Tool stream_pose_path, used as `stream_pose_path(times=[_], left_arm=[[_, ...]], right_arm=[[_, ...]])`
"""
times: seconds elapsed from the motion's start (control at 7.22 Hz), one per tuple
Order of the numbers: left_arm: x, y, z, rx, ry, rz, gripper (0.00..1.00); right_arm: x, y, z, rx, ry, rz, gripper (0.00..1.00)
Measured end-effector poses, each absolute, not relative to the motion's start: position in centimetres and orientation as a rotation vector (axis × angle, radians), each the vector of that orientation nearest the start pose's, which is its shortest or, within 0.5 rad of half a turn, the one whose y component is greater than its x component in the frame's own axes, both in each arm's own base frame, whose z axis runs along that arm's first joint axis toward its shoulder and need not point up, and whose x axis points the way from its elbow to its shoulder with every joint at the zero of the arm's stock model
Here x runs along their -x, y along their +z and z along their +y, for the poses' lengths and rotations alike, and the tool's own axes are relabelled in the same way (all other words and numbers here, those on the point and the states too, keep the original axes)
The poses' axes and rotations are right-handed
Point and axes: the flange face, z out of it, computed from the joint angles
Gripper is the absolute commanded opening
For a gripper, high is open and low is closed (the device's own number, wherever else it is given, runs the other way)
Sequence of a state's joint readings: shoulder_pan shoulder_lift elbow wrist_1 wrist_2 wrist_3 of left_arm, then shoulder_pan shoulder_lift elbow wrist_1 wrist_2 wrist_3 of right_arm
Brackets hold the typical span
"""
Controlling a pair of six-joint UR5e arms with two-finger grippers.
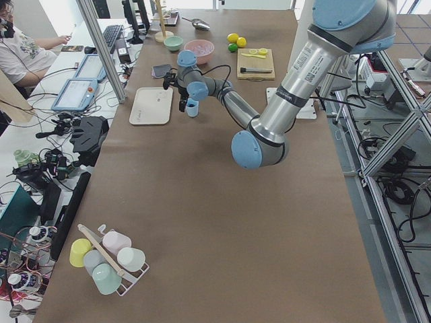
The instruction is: Put ice and cherries in cup
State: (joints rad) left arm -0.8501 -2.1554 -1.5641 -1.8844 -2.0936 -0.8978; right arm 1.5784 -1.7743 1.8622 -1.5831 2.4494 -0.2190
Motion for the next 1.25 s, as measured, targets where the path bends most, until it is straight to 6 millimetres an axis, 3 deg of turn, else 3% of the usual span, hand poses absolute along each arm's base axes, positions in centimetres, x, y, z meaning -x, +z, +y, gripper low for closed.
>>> stream_pose_path(times=[0.28,0.55,0.69,0.83,0.97,1.25], left_arm=[[-26.0,38.3,-60.8,-0.241,0.185,0.931,0.97],[-12.0,47.1,-59.7,-0.236,0.189,0.964,0.98],[-7.4,50.1,-58.5,-0.243,0.173,0.965,0.98],[-4.5,52.6,-57.1,-0.239,0.160,0.958,0.98],[-3.0,54.3,-56.0,-0.232,0.151,0.954,0.98],[-1.7,55.1,-55.6,-0.234,0.131,0.945,0.98]], right_arm=[[-6.0,59.8,-41.1,-0.174,-0.232,-0.867,0.98],[-5.9,59.6,-41.4,-0.177,-0.235,-0.869,0.98],[-5.9,59.6,-41.4,-0.177,-0.236,-0.868,0.98],[-5.9,59.5,-41.2,-0.179,-0.239,-0.869,0.99],[-5.9,59.5,-41.1,-0.180,-0.241,-0.869,0.99],[-5.8,59.5,-41.0,-0.179,-0.245,-0.863,0.99]])
